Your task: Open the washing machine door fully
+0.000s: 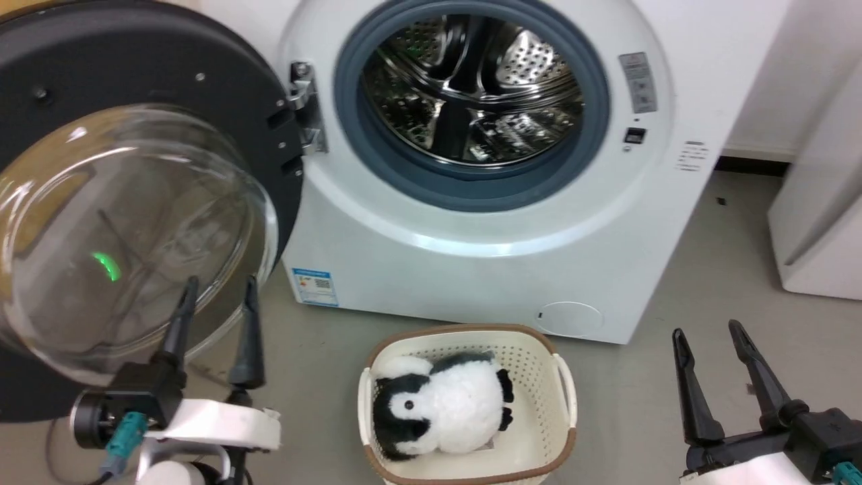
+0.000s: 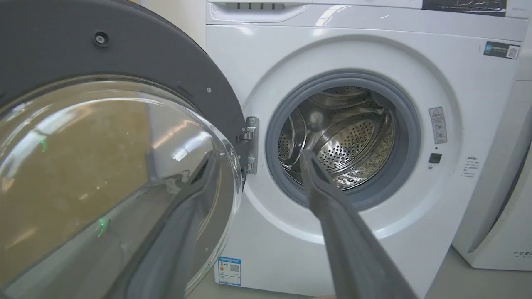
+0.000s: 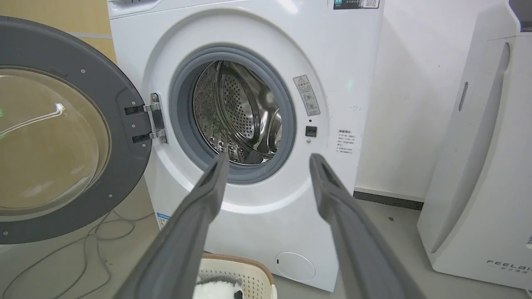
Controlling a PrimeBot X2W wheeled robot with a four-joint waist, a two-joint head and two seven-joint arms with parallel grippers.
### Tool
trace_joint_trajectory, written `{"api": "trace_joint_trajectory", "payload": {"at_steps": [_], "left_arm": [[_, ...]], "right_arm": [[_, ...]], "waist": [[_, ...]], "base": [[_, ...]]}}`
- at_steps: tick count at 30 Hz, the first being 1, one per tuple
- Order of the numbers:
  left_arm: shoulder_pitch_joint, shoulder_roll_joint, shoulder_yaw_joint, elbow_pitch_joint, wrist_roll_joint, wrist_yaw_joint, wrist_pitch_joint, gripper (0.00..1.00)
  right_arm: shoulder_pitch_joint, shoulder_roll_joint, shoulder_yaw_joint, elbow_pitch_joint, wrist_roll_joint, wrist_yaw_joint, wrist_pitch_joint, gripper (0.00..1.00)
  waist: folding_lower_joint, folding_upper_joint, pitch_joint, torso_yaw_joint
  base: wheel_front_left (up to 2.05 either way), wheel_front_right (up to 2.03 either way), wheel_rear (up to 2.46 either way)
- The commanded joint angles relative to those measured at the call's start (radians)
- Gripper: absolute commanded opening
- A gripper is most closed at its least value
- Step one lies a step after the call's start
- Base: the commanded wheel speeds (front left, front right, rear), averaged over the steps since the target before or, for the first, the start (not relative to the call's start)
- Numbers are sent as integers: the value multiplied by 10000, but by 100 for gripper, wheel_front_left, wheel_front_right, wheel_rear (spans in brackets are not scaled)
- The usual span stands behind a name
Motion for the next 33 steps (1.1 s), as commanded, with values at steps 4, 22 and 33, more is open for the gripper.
{"api": "trace_joint_trajectory", "payload": {"at_steps": [4, 22, 33], "left_arm": [[357, -10, -329, 8, 33, -43, -44, 100], [1378, -32, -897, 511, 50, 604, -44, 100], [1272, -38, -888, 446, 117, 594, 161, 0]], "right_arm": [[248, 33, -10, -71, 43, 6, -46, 100], [675, 33, -46, 172, 303, 6, -46, 100], [488, 0, 8, 191, 197, -1, 156, 0]], "waist": [[1, 0, -101, -431], [1, 0, -143, -1137], [1, 0, -130, -1173]], "base": [[0, 0, 0], [0, 0, 0], [0, 0, 0]]}}
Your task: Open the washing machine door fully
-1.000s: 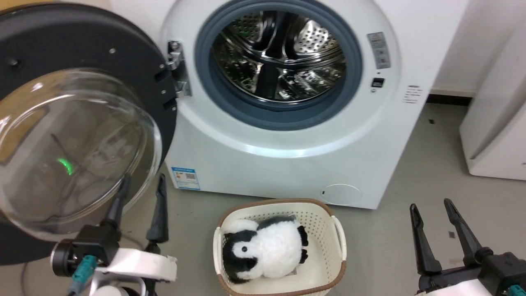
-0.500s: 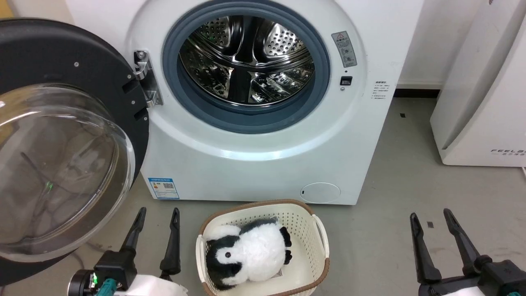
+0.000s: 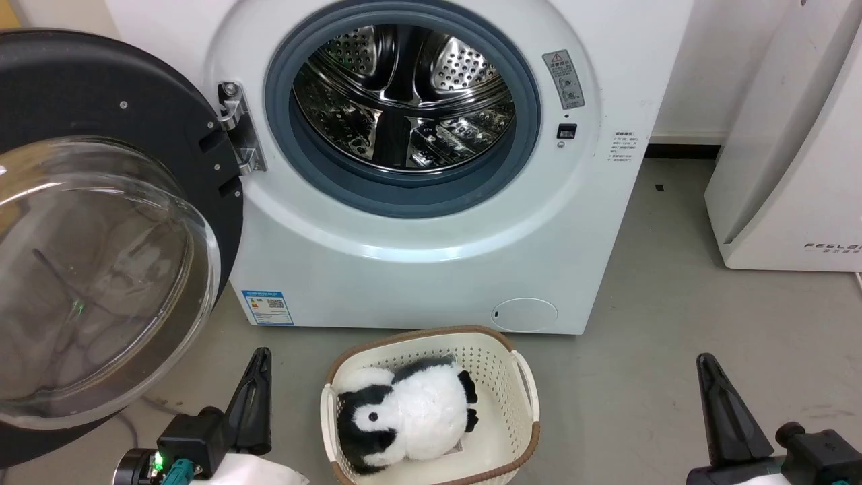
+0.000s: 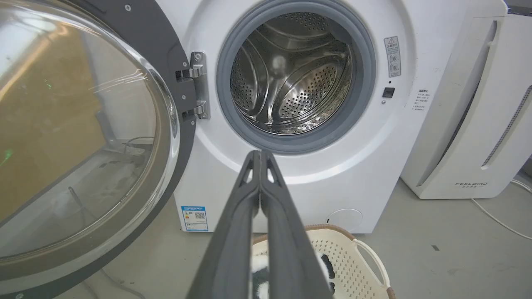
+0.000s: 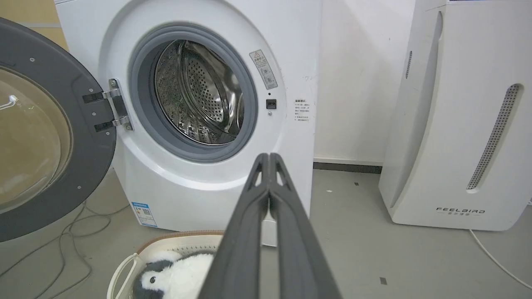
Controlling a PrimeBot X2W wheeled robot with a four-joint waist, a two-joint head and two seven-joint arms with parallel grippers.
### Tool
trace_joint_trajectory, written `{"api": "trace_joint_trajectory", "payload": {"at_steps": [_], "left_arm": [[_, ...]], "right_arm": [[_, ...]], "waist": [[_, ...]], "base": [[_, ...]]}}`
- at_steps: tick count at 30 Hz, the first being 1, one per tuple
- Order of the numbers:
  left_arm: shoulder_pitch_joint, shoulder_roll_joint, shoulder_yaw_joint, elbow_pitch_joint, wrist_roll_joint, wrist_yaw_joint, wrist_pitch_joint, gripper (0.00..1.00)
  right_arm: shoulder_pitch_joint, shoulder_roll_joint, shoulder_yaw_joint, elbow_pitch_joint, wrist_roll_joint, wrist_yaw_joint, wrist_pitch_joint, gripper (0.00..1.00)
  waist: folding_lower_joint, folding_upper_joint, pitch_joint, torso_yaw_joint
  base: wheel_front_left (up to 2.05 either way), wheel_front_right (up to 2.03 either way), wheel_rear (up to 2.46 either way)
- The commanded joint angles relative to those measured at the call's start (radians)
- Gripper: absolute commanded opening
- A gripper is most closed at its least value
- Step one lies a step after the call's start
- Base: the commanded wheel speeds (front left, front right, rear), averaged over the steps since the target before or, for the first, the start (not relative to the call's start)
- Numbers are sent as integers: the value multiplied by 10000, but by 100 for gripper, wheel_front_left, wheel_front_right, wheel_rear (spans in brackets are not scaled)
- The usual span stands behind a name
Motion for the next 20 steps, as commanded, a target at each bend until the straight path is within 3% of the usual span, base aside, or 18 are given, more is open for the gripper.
{"api": "trace_joint_trajectory", "payload": {"at_steps": [1, 20], "left_arm": [[-16, 0, -8, -53, 58, 44, 51, 0], [-52, 1, -18, -233, 195, 146, 419, 0]], "right_arm": [[-64, 2, 1, 8, -47, 1, 53, 0], [-237, 7, 50, 29, -187, 2, 422, 0]], "waist": [[0, 0, 3, -6], [0, 0, 36, -81]], "base": [[0, 0, 0], [0, 0, 0]]}}
